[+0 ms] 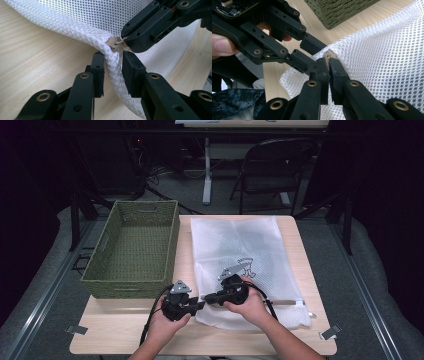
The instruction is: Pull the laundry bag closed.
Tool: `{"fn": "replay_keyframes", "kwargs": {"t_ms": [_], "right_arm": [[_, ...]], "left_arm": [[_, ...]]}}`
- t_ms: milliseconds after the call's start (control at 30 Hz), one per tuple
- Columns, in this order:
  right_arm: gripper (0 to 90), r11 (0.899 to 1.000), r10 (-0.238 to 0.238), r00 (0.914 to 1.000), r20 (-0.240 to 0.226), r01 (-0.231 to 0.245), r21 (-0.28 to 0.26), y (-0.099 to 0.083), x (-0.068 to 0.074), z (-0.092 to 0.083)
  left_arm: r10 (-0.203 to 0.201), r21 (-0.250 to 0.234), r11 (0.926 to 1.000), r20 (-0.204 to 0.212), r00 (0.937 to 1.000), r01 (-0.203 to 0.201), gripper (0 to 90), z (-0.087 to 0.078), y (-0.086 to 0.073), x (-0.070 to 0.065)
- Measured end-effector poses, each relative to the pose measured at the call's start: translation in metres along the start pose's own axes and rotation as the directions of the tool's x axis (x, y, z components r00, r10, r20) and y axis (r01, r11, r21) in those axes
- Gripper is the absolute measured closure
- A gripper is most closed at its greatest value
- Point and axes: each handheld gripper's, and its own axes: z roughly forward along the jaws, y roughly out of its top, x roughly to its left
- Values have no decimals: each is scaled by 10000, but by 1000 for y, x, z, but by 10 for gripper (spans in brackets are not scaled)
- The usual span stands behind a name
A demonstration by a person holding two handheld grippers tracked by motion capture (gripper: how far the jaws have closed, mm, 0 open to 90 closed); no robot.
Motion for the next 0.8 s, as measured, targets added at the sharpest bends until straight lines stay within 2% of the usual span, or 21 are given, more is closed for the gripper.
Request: {"fn": "replay_keyframes", "kwargs": {"t_ms": [67,233,467,733,800], "right_arm": [[869,10000,27,10000,5,-27,20,0,0,0],[870,10000,84,10000,28,-84,28,-1,-1,1],[870,9998,180,9998,69,-180,39,-3,-3,1],[871,9988,485,9988,27,-485,-20,-5,-5,0],[871,9986,528,9985,142,-529,59,-6,-7,1]], "left_arm": [[-192,4,9998,173,9997,192,705,0,0,0],[-259,-68,9996,48,9997,260,779,-1,0,2],[-408,-186,9990,-110,9991,406,833,0,-1,1],[-316,-353,9989,-227,9992,308,847,-2,0,-1],[-223,-325,9992,-271,9994,215,848,-3,0,0]]}}
